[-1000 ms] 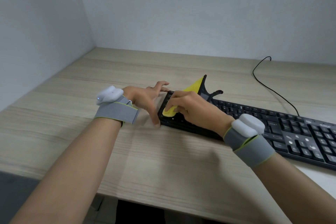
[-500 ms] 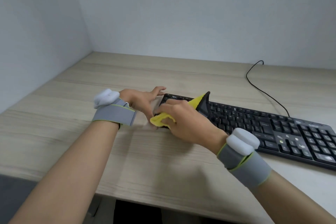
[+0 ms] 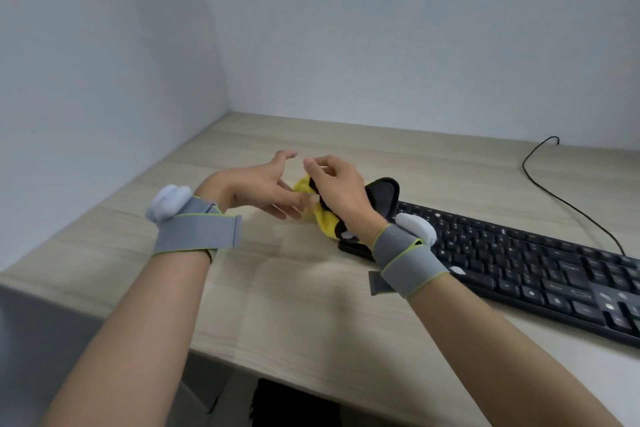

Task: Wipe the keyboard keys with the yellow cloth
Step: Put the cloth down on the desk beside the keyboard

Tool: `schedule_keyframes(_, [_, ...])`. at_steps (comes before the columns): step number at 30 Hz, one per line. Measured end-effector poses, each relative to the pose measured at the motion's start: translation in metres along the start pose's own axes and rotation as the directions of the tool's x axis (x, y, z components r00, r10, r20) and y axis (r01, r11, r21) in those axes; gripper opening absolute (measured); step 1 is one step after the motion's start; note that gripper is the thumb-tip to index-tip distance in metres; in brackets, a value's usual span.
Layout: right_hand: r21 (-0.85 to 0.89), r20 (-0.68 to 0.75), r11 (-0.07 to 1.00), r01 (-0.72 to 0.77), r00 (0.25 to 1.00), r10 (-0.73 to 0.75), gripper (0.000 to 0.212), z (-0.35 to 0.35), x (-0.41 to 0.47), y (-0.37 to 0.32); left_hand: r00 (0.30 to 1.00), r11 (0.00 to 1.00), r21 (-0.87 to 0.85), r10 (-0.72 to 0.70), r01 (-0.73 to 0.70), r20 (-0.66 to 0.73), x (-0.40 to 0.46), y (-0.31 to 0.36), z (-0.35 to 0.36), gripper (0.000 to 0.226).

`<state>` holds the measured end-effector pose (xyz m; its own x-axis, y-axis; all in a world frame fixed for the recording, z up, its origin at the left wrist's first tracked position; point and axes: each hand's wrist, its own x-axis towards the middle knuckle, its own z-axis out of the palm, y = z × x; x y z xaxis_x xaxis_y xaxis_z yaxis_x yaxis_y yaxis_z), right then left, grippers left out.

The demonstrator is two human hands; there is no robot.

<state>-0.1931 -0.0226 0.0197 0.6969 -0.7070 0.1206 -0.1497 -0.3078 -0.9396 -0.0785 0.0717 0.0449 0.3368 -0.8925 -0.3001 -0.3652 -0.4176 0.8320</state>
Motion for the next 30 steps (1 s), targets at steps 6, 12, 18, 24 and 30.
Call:
schedule_keyframes(6, [-0.01, 0.123, 1.0, 0.025, 0.992, -0.024, 0.027, -0.01, 0.007, 0.007, 0.987, 0.996, -0.079, -0.063, 0.051, -0.151, 0.012, -0.02, 0.012, 0.067])
schedule_keyframes(12, [-0.564, 0.327, 0.744, 0.358, 0.924, -0.197, 0.049, -0.024, 0.007, 0.016, 0.96, 0.973, -0.22, 0.003, -0.067, -0.279, 0.018, -0.027, 0.011, 0.049])
schedule_keyframes(18, [-0.794, 0.251, 0.47, 0.386, 0.912, -0.325, 0.056, -0.015, 0.019, 0.011, 0.912, 0.955, -0.267, 0.01, -0.13, -0.411, 0.01, -0.04, -0.01, 0.044])
schedule_keyframes(24, [-0.736, -0.027, 0.658, 0.156, 0.966, -0.258, 0.04, -0.011, 0.051, 0.008, 0.826, 0.982, -0.159, -0.005, -0.102, -0.564, -0.004, -0.059, -0.038, 0.049])
schedule_keyframes(30, [-0.727, 0.008, 0.652, 0.214, 0.953, -0.304, 0.052, 0.008, 0.048, 0.01, 0.735, 0.998, 0.023, -0.029, 0.06, -0.677, -0.001, -0.07, -0.042, 0.041])
